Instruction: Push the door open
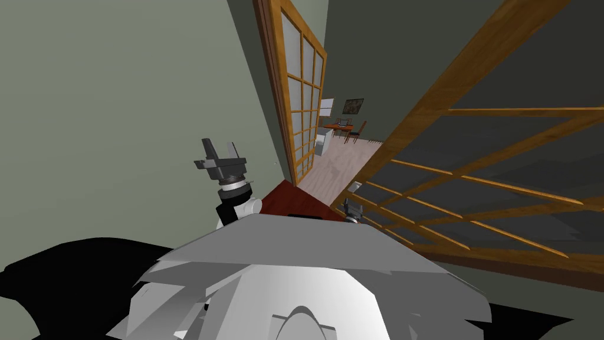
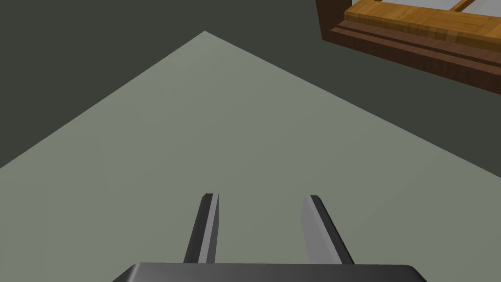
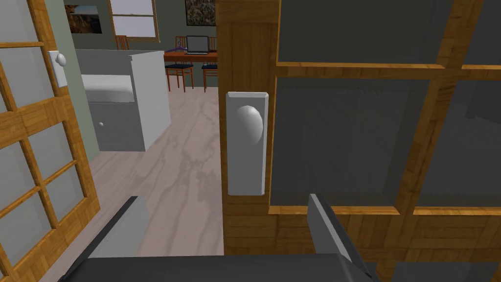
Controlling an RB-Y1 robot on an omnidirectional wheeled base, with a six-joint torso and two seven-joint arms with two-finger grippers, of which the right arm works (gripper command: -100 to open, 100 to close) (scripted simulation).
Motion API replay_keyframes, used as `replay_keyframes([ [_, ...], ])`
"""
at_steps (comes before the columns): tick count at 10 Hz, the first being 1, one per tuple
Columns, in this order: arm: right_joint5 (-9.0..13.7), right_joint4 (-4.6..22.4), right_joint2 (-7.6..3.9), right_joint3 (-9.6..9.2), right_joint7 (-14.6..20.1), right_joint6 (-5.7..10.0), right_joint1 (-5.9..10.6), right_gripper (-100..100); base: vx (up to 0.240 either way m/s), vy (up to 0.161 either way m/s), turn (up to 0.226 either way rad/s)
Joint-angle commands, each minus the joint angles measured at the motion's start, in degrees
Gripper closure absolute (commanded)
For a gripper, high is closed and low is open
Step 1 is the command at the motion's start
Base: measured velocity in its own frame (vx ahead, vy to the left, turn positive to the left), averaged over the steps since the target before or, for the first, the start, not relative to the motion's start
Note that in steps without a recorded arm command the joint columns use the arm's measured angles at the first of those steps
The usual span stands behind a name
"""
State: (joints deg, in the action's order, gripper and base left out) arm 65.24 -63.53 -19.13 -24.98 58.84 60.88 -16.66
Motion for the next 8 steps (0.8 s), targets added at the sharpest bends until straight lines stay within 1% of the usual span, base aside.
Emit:
replay_keyframes([
  [1, 1.35, 1.63, -0.23, -0.47, 1.15, 0.74, 0.51, -100, 0.112, -0.084, 0.074],
  [2, 0.87, 1.33, -0.18, -0.27, 0.84, 0.43, 0.56, -100, 0.049, -0.036, 0.013],
  [4, 0.98, 2.13, 0.01, 0.07, 1.17, 0.38, 1.04, -100, 0.141, -0.082, 0.026],
  [8, 1.02, 3.53, 0.47, 0.84, 1.47, 0.07, 1.94, -100, 0.168, -0.138, 0.028],
])
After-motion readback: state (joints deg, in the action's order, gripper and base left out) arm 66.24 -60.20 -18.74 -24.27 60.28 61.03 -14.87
